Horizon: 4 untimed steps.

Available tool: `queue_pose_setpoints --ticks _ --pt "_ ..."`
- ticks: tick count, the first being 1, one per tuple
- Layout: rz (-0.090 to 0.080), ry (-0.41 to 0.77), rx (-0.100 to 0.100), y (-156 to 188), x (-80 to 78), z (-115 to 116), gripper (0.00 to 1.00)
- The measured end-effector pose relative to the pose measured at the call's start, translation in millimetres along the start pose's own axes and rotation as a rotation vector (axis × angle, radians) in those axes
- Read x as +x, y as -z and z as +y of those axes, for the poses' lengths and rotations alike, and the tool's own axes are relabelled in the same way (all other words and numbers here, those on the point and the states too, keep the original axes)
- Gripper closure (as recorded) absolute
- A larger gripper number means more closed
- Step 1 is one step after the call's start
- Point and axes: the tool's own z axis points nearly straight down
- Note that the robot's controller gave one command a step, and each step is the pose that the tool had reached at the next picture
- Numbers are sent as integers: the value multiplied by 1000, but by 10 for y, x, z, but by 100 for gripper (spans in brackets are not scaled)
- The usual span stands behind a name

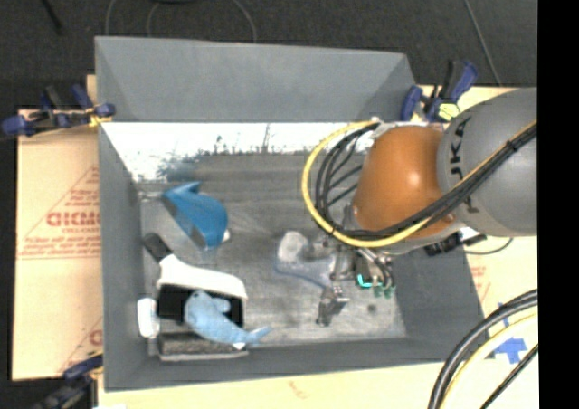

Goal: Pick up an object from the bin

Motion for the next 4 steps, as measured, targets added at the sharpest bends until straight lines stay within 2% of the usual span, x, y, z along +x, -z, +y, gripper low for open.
queue_pose_setpoints --ticks 1,2,3,4 --pt "-8 0 0 41 -20 0 0" --pt "-16 -131 -2 -306 -130 -23 0" --pt "-15 -435 -10 -574 -199 -67 0" --pt "-29 -509 -11 -580 -68 -91 0"
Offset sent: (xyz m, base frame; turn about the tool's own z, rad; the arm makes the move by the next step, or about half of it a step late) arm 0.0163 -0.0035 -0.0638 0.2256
